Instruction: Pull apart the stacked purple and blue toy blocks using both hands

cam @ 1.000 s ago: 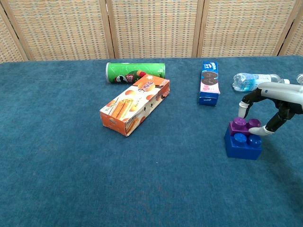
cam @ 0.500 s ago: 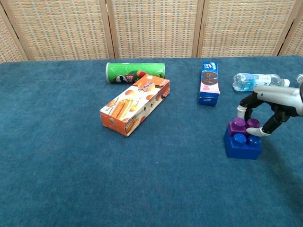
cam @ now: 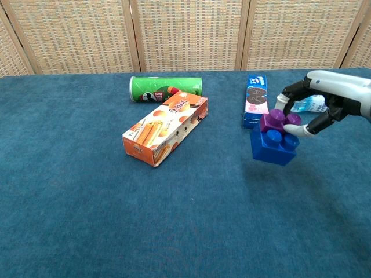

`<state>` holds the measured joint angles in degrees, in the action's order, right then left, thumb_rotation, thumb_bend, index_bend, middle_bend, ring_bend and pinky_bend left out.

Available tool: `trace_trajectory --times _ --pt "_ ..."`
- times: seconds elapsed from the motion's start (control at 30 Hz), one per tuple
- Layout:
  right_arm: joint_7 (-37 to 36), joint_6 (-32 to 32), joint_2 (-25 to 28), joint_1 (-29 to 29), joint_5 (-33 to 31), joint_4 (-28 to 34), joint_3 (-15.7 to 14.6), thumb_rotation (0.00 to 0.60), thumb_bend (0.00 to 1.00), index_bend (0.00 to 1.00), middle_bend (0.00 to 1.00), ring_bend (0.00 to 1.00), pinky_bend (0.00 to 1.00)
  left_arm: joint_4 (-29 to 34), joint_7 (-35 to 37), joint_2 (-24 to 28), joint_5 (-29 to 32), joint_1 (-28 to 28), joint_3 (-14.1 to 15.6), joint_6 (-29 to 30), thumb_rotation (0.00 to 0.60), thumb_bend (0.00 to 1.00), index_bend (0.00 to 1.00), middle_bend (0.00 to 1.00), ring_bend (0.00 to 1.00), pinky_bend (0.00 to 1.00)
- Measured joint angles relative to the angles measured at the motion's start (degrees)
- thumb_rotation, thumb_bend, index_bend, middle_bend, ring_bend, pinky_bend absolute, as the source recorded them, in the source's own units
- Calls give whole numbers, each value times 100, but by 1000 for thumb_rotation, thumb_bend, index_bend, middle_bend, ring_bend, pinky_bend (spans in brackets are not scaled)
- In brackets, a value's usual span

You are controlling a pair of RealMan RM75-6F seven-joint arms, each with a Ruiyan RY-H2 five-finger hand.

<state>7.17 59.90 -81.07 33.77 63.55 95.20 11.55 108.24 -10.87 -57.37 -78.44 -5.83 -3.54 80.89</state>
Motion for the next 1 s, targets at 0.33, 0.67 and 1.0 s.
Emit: trace_trajectory --times 0.33,0.67,1.0 --pt "-1709 -432 -150 408 160 -38 874 600 446 625 645 176 0 -511 1518 -199 -189 -707 -375 -742 600 0 0 0 0 0" --pt "-1768 -689 -829 1110 -862 -219 1422 600 446 625 652 176 0 -559 2297 -443 13 -1895 -987 -1925 600 0 0 0 0 0" --pt "-1530 -487 -1530 1544 -1698 -337 1729 600 446 626 653 176 0 -614 1990 -863 1047 -2921 -1370 -2963 600 0 0 0 0 0"
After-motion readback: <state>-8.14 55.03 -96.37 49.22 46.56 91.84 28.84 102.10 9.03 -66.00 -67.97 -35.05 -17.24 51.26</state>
